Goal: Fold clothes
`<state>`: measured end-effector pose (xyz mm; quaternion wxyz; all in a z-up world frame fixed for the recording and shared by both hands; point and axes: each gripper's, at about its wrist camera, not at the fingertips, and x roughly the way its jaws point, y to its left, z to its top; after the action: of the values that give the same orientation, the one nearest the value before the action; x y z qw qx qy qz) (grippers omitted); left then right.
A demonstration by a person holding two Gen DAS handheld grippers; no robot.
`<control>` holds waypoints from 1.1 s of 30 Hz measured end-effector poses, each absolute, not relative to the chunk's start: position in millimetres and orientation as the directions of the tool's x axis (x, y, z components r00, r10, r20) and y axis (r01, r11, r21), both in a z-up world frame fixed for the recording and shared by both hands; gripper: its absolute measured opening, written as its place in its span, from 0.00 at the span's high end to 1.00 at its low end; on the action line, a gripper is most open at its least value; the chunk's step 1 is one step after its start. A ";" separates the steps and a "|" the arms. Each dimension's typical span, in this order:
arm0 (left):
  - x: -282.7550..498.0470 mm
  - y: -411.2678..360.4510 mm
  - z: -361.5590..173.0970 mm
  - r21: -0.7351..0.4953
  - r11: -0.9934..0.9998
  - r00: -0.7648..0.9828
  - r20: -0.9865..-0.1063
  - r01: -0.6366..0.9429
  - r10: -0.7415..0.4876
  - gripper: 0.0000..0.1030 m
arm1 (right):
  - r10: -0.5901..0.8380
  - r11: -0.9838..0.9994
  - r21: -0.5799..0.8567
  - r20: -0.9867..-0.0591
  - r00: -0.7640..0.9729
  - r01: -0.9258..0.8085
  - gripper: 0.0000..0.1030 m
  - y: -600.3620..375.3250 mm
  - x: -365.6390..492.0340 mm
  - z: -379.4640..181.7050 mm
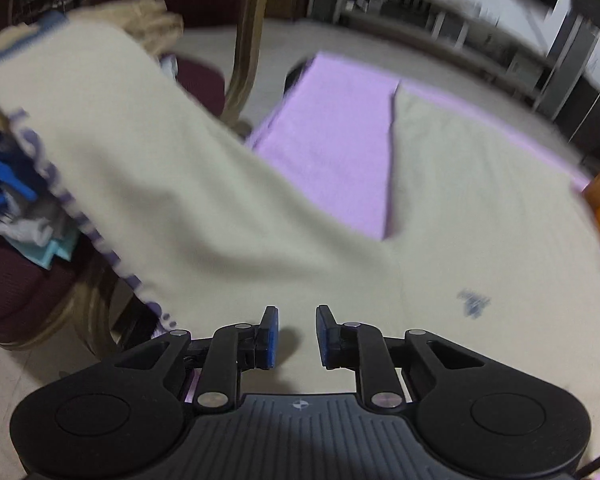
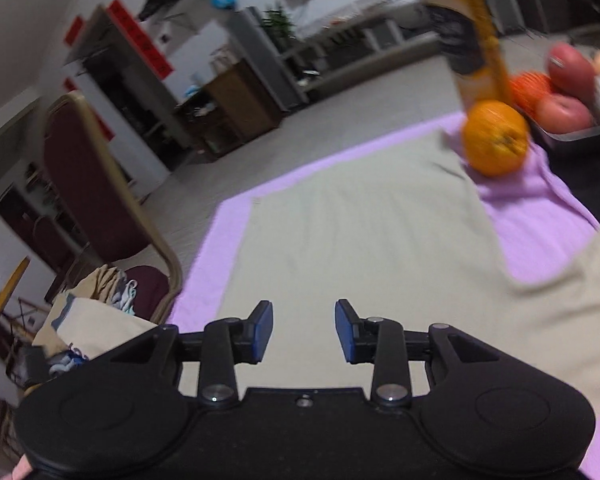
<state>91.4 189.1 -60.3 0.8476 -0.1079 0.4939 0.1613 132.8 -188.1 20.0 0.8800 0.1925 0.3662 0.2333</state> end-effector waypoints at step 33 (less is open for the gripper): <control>34.9 418.6 57.0 -0.429 0.624 0.723 -0.597 -0.654 0.348 0.68 | 0.820 0.460 0.830 -0.261 0.510 -0.315 0.37 -68.4 125.2 44.2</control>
<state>34.9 418.6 57.0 0.8697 -0.3243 0.2356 0.2879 125.2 -68.4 44.2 0.7847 0.3731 0.3382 0.3616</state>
